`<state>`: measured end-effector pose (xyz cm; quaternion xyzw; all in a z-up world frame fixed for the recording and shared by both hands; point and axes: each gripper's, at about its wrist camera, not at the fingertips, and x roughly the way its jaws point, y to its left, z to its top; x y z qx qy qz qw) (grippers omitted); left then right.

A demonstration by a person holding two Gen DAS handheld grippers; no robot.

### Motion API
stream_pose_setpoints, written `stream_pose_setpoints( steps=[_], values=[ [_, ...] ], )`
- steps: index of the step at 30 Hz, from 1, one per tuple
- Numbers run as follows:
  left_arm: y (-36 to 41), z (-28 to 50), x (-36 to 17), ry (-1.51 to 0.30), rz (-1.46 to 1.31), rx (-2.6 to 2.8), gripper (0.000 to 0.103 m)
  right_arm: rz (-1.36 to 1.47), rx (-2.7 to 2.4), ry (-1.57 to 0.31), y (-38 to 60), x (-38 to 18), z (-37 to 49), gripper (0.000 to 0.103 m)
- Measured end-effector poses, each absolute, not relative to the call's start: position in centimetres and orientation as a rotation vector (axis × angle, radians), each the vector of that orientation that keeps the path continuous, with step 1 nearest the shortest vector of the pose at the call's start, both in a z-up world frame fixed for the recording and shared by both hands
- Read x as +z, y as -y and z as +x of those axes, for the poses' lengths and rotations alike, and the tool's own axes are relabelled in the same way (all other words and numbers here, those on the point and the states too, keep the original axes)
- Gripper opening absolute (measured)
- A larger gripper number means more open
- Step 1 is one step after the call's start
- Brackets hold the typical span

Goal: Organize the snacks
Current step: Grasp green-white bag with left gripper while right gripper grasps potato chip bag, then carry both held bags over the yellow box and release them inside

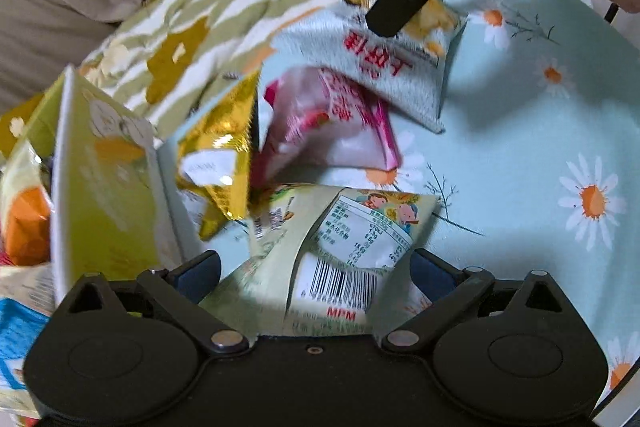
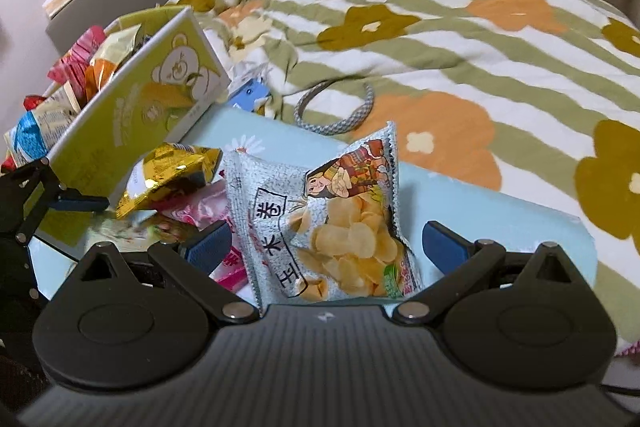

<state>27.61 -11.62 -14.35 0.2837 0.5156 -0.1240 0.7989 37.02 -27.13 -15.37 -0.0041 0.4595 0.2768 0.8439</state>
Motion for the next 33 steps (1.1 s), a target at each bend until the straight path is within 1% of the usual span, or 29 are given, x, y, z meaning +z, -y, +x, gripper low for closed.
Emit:
stream_pose_setpoints(
  steps=[1,2,4,5,6,11,14,21,32,33],
  values=[
    [11.6,27.7,-14.7,-1.117,0.606,-0.266,0.098,-0.011,0.593,-0.975,27.1,-15.6,37.3,0.103],
    [11.5,27.8,-15.0,-1.126,0.603,-0.267,0.092,-0.012,0.602,-0.979,27.1,-15.8,37.5,0.103],
    [11.3,28.1,-15.6,-1.143,0.581,-0.271,0.085,-0.016,0.619,-0.989,26.9,-16.2,37.9,0.103],
    [11.0,28.1,-15.4,-1.137,0.551,-0.277,0.076,-0.019,0.624,-0.992,26.8,-16.4,38.1,0.103],
    [10.7,28.3,-15.4,-1.147,0.523,-0.281,0.076,-0.023,0.629,-0.996,26.7,-16.5,38.2,0.103],
    [10.5,28.2,-15.2,-1.141,0.484,-0.261,0.066,-0.027,0.642,-1.012,26.4,-17.2,38.8,0.103],
    [10.4,27.7,-15.0,-1.144,0.453,-0.255,0.063,-0.015,0.654,-1.018,26.2,-17.4,39.1,0.103],
    [10.0,26.5,-14.6,-1.159,0.359,-0.196,0.063,-0.018,0.671,-1.016,25.7,-17.8,39.4,0.103],
    [9.7,25.3,-13.6,-1.132,0.268,-0.121,0.063,0.024,0.697,-1.028,26.4,-18.8,38.5,0.103],
    [9.7,25.1,-13.4,-1.126,0.264,-0.117,0.063,0.027,0.699,-1.023,26.5,-18.8,38.2,0.100]
  ],
)
